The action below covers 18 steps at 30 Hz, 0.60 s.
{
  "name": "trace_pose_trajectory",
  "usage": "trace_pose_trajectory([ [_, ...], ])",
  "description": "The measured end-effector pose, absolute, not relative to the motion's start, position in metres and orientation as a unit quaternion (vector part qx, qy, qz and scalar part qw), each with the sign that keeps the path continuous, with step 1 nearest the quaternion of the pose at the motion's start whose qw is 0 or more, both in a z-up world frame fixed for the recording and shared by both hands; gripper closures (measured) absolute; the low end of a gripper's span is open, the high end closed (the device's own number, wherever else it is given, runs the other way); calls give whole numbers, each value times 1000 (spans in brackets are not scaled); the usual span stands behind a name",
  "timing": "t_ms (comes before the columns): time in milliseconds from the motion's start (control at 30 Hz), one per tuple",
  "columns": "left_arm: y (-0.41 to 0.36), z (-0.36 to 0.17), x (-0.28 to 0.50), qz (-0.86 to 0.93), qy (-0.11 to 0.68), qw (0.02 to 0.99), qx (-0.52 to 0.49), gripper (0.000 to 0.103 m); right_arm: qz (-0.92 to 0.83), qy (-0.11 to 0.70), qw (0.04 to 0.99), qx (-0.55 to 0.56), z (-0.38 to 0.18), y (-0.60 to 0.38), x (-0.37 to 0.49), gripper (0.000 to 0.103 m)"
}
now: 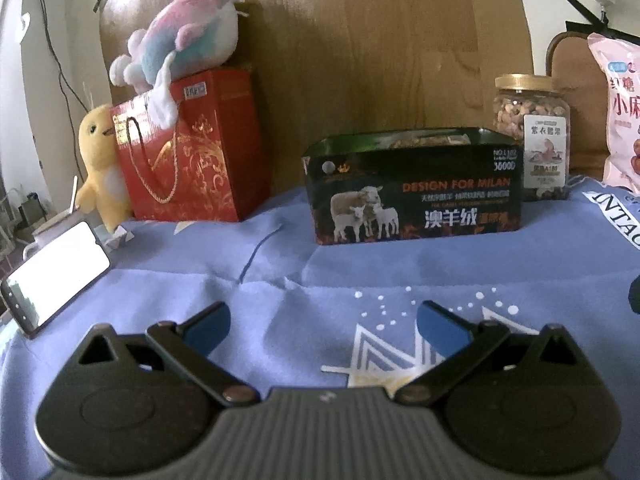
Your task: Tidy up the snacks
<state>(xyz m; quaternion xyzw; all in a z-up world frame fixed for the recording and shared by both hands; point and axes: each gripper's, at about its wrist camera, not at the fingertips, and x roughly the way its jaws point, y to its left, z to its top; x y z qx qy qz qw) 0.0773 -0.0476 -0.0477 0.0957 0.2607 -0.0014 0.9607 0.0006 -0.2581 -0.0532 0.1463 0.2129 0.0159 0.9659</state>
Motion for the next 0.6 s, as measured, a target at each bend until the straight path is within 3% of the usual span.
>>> trace_pose_trajectory([
  [600, -46, -45, 76, 21, 247, 964, 100, 0, 18, 212, 966, 148, -54, -259, -1, 12],
])
